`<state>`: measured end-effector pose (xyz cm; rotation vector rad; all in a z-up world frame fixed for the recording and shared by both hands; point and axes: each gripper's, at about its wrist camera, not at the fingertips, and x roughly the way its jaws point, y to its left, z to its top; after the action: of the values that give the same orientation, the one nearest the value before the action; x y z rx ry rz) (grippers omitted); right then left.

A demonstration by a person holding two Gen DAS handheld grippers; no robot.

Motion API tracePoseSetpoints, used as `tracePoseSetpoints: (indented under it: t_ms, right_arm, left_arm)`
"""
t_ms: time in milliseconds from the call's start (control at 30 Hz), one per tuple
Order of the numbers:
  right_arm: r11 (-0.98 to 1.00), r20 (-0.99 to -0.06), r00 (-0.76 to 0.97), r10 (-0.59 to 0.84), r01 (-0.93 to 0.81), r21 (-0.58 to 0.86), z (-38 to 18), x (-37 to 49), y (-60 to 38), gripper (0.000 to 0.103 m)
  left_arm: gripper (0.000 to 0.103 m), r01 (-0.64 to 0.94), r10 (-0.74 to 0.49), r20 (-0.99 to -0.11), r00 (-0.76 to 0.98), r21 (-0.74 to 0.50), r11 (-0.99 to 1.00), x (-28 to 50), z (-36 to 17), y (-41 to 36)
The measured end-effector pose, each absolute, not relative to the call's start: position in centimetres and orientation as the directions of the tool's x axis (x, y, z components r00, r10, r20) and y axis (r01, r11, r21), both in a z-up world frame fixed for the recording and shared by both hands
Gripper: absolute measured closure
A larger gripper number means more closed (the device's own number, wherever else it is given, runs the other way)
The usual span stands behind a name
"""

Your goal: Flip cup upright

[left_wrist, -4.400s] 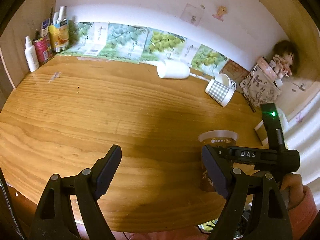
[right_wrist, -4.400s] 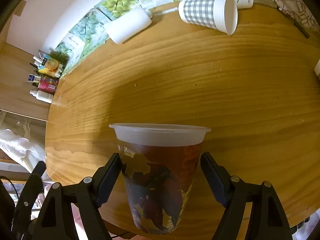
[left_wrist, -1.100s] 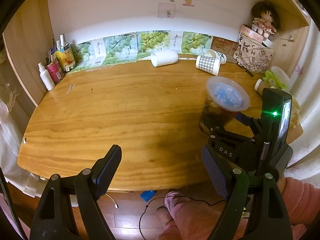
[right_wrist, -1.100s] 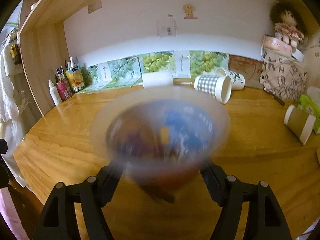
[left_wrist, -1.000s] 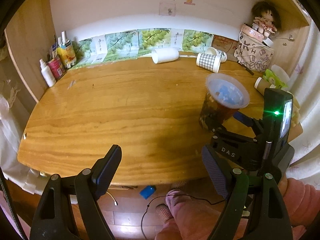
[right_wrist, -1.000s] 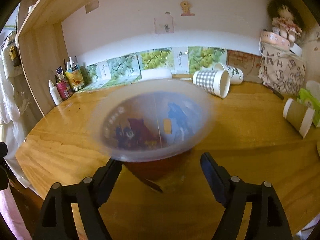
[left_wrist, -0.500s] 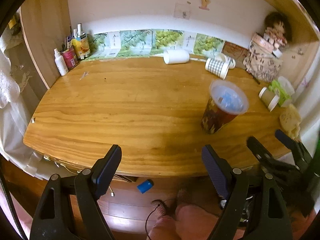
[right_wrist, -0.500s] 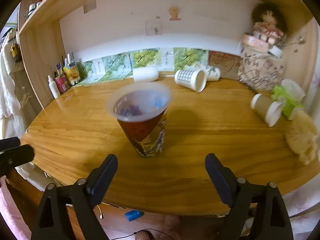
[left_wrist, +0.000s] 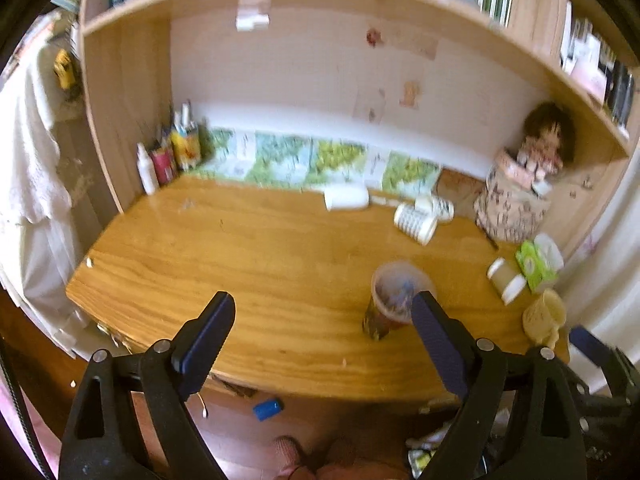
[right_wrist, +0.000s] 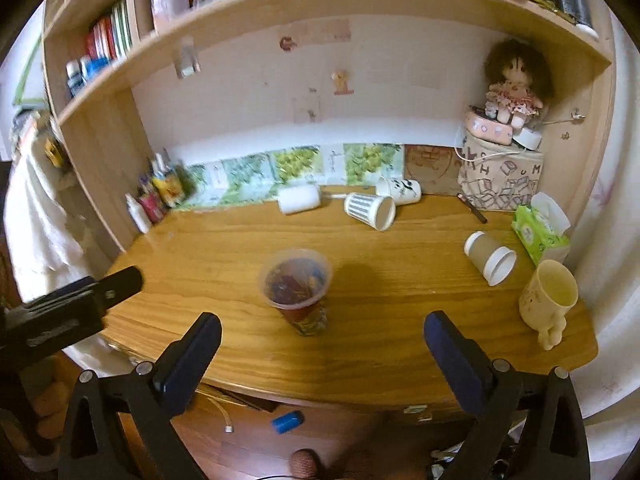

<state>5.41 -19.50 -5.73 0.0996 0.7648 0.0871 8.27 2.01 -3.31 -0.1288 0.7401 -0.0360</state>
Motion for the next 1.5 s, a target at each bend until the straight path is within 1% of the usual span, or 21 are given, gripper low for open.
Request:
tracePoseSetpoints:
  t_ms: [67,133,300,400,533,667,867,1167,1500]
  right_arm:
    - [0.988,-0.682,0.719,0.132,-0.044,0.145,-4.7,4.9,-19.7,0.001]
    - [0.987,-0.666,0.734,0.133,-0.039,0.155,-3.9,4.4,-19.8,0.001]
    - [0.994,-0.583,0.811,0.048,0.018,0.108,-2.5,3.1,-20.1,0.001]
    - [0.995,-0.544,0.838,0.044,0.012,0.098,-2.2,2.8,-20.0,0.001]
    - [0.995,-0.519,0.853,0.053,-0.002,0.098,-2.1,2.7,-19.9,0.001]
    - [0.994,-0.487,0.871,0.057,-0.005,0.107,-1.9,2.7,-20.0,0.001]
    - [0.993,-0.468,0.882,0.055,-0.001,0.114,-1.7,3.0,-20.2,0.001]
    - [0.993,-0.5,0.864,0.058,0.0,0.115,-2.2,3.9,-20.6,0.001]
    - [0.992,-0.533,0.844,0.063,0.007,0.128,-2.6,4.7,-21.3,0.001]
  left_arm:
    - [0.0,-0.029,-0.043,-0.631,0.775,-0.103,0.994,7.7,-2.3,1.8]
    - [0.0,-0.038,-0.025,-0.594,0.804,-0.094,0.995,7.1,-1.6,1.7]
    - [0.0,-0.071,0.032,-0.519,0.854,-0.055,0.996,5.9,-0.7,1.3]
    - [0.0,-0.076,0.051,-0.48,0.876,-0.033,0.997,5.2,-0.5,0.9]
    - [0.0,-0.085,0.08,-0.447,0.891,0.008,0.996,4.5,-0.2,0.6]
    - [0.0,-0.095,0.088,-0.418,0.904,0.003,0.995,4.2,0.1,0.8]
    - [0.0,-0.08,0.08,-0.401,0.912,0.017,0.997,4.1,0.1,0.3]
    - [0.0,-0.056,0.068,-0.421,0.904,0.041,0.998,4.6,-0.3,-0.9]
    - [0.0,-0.051,0.062,-0.451,0.89,0.036,0.998,5.4,-0.7,-1.4]
